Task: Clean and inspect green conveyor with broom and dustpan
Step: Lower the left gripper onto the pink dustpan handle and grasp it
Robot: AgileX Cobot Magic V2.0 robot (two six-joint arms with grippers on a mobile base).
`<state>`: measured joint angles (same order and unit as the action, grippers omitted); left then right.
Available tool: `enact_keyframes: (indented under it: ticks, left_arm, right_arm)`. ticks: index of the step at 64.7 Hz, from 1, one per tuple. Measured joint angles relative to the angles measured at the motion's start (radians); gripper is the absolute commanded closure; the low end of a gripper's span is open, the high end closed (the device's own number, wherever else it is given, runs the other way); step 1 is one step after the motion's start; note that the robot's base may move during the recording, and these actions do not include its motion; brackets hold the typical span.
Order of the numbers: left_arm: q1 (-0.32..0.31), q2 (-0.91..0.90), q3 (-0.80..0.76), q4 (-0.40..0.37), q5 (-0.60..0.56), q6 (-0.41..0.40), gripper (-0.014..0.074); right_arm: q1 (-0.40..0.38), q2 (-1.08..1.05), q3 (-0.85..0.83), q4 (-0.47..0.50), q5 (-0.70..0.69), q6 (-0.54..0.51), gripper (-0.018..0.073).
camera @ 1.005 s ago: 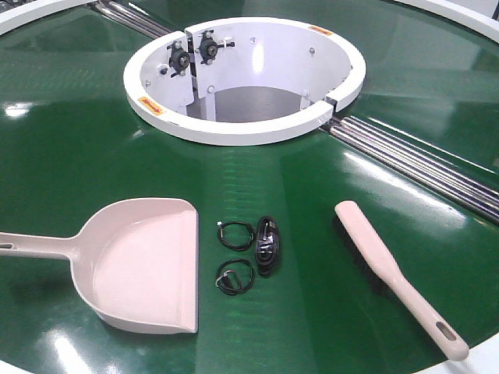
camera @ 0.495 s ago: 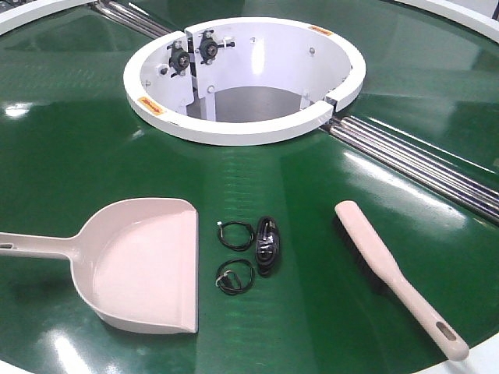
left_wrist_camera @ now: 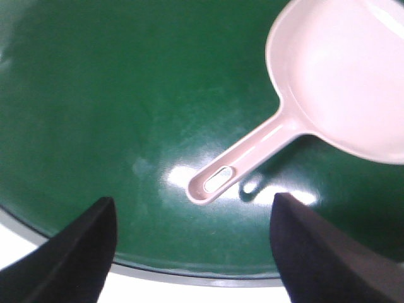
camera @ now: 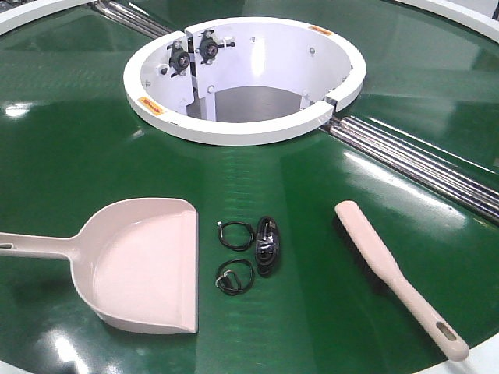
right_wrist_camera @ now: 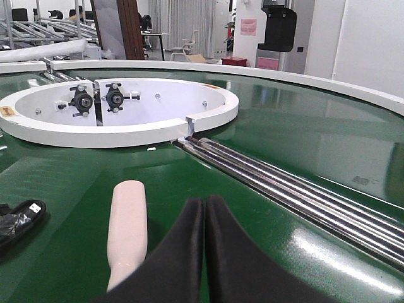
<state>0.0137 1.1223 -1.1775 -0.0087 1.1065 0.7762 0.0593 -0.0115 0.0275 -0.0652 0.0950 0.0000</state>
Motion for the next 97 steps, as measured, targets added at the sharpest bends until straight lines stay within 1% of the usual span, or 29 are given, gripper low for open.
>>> enact_keyframes:
  ticks: [4, 8, 13, 19, 28, 30, 39, 45, 52, 67, 97]
  left_arm:
    - [0.0, 0.06, -0.016, -0.009, 0.013, 0.064, 0.0111]
    - [-0.005, 0.114, -0.021, -0.016, 0.014, 0.097, 0.0108]
    - [-0.021, 0.173, -0.022, -0.025, 0.014, 0.112, 0.01]
    - [-0.048, 0.235, -0.022, -0.028, 0.009, 0.128, 0.007]
    - [-0.081, 0.304, -0.022, -0.028, -0.029, 0.176, 0.003]
    - [-0.085, 0.311, -0.022, -0.026, -0.036, 0.184, 0.0025]
    - [-0.091, 0.329, -0.022, 0.009, -0.068, 0.272, 0.0024]
    - [-0.091, 0.331, -0.022, 0.036, -0.069, 0.345, 0.0024]
    - [-0.091, 0.333, -0.022, 0.042, -0.053, 0.411, 0.0024]
    - [-0.091, 0.382, -0.022, 0.043, -0.026, 0.467, 0.0024]
    - [-0.091, 0.509, -0.023, 0.043, -0.036, 0.536, 0.0024]
  right_arm:
    - [0.0, 0.0, 0.0, 0.0, 0.0, 0.0, 0.0568]
    - [0.0, 0.0, 0.0, 0.0, 0.0, 0.0, 0.0568]
    - [0.0, 0.0, 0.0, 0.0, 0.0, 0.0, 0.0568]
    - [0.0, 0.0, 0.0, 0.0, 0.0, 0.0, 0.0568]
    - [0.0, 0.0, 0.0, 0.0, 0.0, 0.0, 0.0568]
    - [0.0, 0.0, 0.0, 0.0, 0.0, 0.0, 0.0568]
    - [0.0, 0.0, 0.0, 0.0, 0.0, 0.0, 0.0568]
    - [0.0, 0.0, 0.0, 0.0, 0.0, 0.0, 0.0568]
    - [0.0, 0.0, 0.0, 0.0, 0.0, 0.0, 0.0568]
    - [0.0, 0.0, 0.0, 0.0, 0.0, 0.0, 0.0568]
    - [0.0, 0.0, 0.0, 0.0, 0.0, 0.0, 0.0568]
